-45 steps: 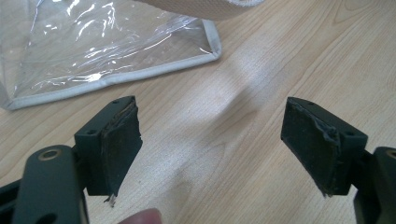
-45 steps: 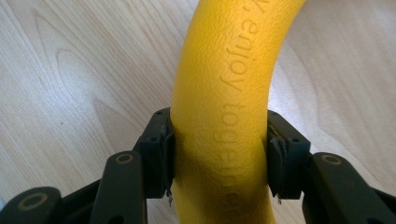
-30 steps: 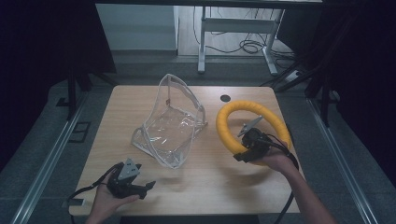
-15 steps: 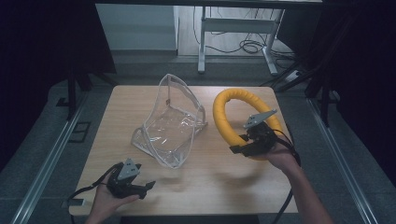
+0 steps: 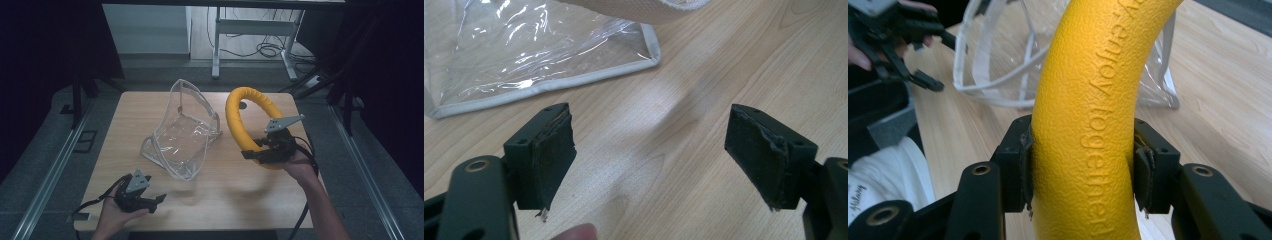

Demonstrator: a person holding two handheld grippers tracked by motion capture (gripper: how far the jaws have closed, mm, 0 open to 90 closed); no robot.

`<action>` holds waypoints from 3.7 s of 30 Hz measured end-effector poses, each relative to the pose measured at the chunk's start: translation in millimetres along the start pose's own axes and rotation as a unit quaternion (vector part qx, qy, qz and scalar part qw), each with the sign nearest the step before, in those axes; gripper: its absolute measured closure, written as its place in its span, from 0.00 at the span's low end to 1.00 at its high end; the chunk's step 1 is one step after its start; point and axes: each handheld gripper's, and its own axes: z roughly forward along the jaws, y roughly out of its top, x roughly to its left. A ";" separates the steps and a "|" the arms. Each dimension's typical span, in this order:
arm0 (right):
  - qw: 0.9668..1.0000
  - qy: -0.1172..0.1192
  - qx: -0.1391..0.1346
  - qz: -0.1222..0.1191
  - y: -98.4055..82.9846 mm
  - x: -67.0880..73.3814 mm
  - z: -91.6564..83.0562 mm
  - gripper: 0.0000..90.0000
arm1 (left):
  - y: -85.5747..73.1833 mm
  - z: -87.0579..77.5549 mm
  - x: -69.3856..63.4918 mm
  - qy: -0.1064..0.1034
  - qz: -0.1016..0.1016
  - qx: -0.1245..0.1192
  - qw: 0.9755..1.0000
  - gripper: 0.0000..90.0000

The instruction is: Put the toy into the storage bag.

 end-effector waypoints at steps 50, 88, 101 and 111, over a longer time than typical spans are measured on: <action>0.973 0.073 -0.219 0.016 27.8 35.8 -0.6 0.56 | -0.2 -0.4 0.5 0.002 0.003 0.000 1.000 0.22; 0.955 0.095 -0.279 -0.021 76.6 66.6 -5.9 0.55 | -0.4 0.2 0.3 0.001 0.003 0.001 1.000 0.22; 0.950 0.105 -0.292 -0.020 93.9 69.6 1.5 0.55 | -0.4 0.1 0.0 0.000 0.002 0.000 1.000 0.22; 0.943 0.115 -0.312 -0.025 104.8 72.9 8.1 0.55 | -0.3 -0.8 0.6 0.001 0.003 -0.001 1.000 0.22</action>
